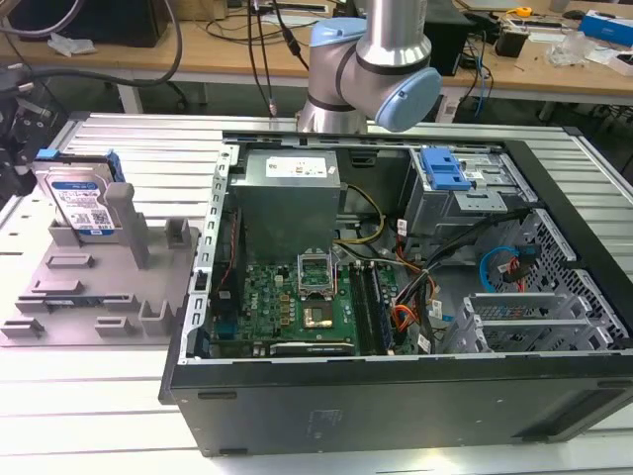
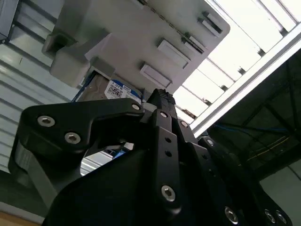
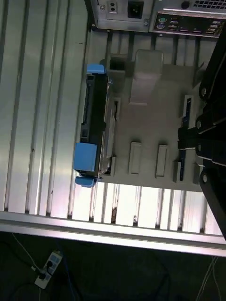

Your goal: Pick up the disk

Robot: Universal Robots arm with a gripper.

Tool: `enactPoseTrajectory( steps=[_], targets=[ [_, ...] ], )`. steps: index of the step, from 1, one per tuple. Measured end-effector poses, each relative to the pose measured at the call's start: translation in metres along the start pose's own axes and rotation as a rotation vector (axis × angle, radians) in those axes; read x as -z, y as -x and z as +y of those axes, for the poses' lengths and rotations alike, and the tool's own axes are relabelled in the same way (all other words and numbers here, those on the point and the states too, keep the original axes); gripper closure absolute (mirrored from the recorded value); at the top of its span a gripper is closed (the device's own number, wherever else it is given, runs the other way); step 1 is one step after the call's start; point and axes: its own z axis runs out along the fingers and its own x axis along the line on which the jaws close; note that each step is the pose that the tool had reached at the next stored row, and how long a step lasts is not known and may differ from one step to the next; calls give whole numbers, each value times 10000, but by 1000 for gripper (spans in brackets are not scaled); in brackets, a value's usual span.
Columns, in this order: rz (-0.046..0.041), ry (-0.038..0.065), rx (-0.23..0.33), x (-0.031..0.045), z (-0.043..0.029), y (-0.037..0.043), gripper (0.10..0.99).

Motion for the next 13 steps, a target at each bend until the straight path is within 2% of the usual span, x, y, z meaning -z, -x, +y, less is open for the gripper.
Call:
enactPoseTrajectory(
  steps=[3, 4, 13],
  targets=[
    [32, -1, 829, -1, 0, 0, 980],
    [59, -1, 1536, -2, 0, 0, 980],
    [132, -2, 3431, -8, 0, 0, 980]
  ],
)
